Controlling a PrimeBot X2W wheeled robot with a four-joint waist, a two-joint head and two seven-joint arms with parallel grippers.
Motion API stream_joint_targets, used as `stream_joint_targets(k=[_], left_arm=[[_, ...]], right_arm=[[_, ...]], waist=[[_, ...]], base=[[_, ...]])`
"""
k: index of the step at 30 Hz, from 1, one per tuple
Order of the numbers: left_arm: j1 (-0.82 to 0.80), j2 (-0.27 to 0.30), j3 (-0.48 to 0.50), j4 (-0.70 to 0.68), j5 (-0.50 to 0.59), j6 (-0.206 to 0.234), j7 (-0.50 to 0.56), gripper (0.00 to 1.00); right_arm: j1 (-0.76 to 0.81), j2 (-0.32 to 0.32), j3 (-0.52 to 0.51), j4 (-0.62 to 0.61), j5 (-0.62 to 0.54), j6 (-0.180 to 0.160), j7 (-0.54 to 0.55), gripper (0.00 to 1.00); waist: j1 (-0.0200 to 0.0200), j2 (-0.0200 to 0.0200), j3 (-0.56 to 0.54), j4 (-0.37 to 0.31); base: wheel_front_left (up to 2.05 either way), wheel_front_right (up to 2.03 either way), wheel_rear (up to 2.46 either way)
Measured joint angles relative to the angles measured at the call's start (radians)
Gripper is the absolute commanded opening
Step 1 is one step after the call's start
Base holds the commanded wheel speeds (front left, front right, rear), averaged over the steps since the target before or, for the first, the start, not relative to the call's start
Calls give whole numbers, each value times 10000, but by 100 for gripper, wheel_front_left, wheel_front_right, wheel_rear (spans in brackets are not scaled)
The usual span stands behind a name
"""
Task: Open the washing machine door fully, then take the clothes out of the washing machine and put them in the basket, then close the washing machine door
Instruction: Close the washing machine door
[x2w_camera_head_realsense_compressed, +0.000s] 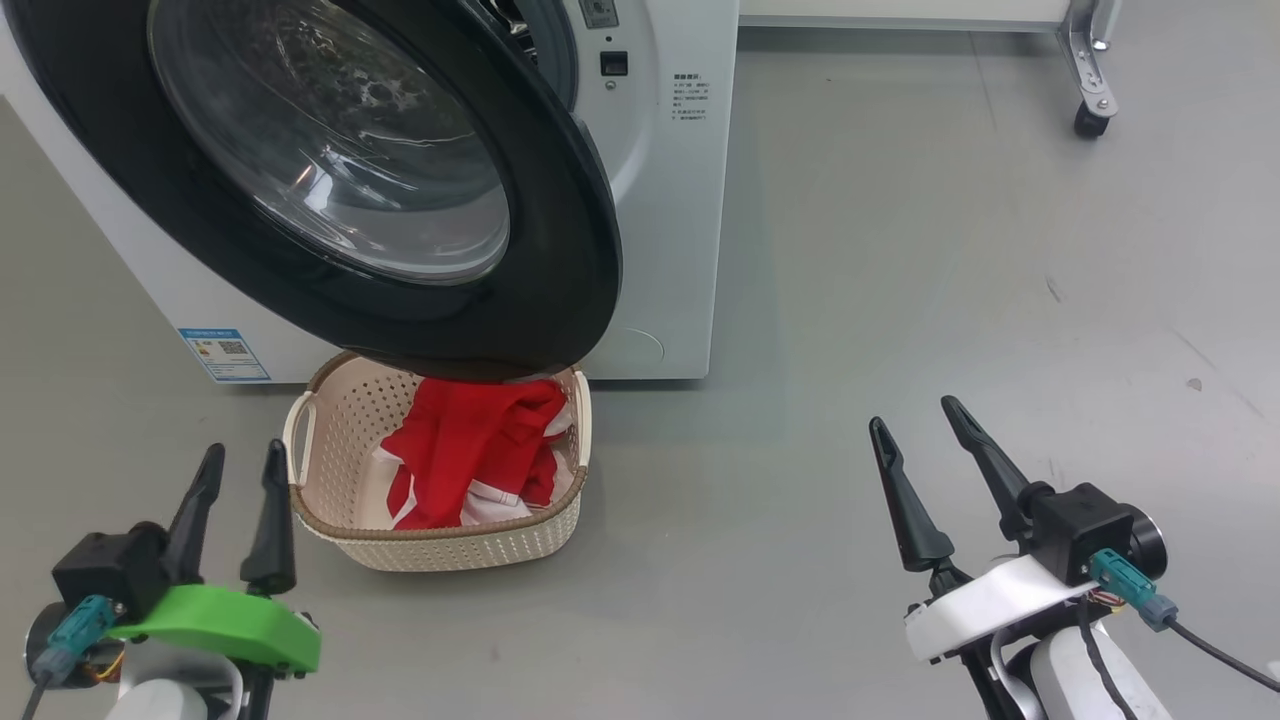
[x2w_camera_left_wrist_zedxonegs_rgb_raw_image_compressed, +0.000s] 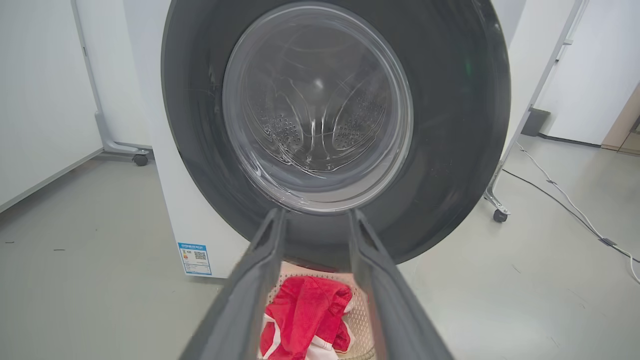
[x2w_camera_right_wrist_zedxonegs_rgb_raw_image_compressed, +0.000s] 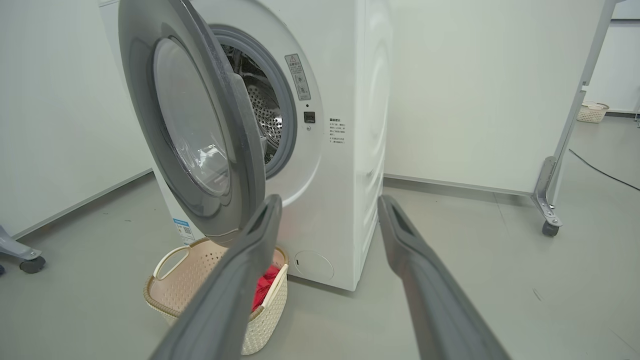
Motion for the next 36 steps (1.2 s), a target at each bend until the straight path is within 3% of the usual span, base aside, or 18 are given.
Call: stream_joint_targets(k=[36], left_arm=[[793,-736,451,-602,1035,69,-2,100]], right_arm=[[175,6,217,50,-2,17,0,100]], waist=[[0,0,-162,141]], base=[[0,0,0]])
